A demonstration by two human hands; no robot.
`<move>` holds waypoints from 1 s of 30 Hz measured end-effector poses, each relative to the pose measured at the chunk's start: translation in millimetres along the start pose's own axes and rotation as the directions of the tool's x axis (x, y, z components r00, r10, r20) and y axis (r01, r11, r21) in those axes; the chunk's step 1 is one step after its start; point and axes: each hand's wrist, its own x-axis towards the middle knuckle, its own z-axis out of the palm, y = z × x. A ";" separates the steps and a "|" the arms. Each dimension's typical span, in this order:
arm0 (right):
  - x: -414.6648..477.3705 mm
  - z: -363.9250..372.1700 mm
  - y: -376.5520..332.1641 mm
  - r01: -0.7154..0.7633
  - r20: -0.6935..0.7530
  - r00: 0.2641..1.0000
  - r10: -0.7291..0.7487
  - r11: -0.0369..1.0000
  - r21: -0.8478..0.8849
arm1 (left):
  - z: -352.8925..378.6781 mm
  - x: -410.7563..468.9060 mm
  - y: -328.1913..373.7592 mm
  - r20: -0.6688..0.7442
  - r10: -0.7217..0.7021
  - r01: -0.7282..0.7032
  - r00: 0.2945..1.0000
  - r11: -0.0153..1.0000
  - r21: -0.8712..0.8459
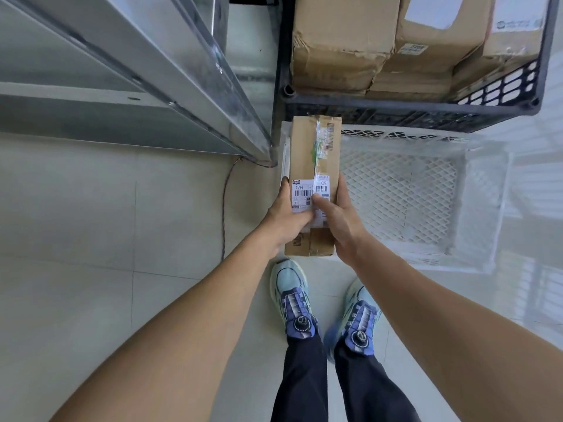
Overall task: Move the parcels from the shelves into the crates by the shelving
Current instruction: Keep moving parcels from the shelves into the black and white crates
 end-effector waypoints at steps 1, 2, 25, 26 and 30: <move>3.9 0.3 3.1 0.004 0.005 1.000 -0.004 1.000 0.004 | -1.4 5.8 -3.8 0.009 -0.005 0.005 1.000 1.000 0.013; 7.6 -0.1 6.2 0.009 0.007 1.000 -0.009 1.000 0.011 | -2.3 10.0 -6.7 0.017 -0.009 0.009 1.000 1.000 0.012; 62.8 5.9 52.1 0.078 -0.126 0.988 -0.093 0.989 -0.125 | 9.1 37.0 -26.3 -0.219 0.199 -0.060 0.955 0.855 0.516; 62.4 6.2 52.9 0.077 -0.127 0.987 -0.094 0.988 -0.132 | 9.3 36.1 -26.4 -0.218 0.207 -0.060 0.954 0.841 0.537; 62.4 -0.6 50.7 0.035 -0.097 0.994 -0.040 0.998 -0.053 | 8.6 32.8 -27.2 -0.255 0.224 -0.037 0.941 0.815 0.578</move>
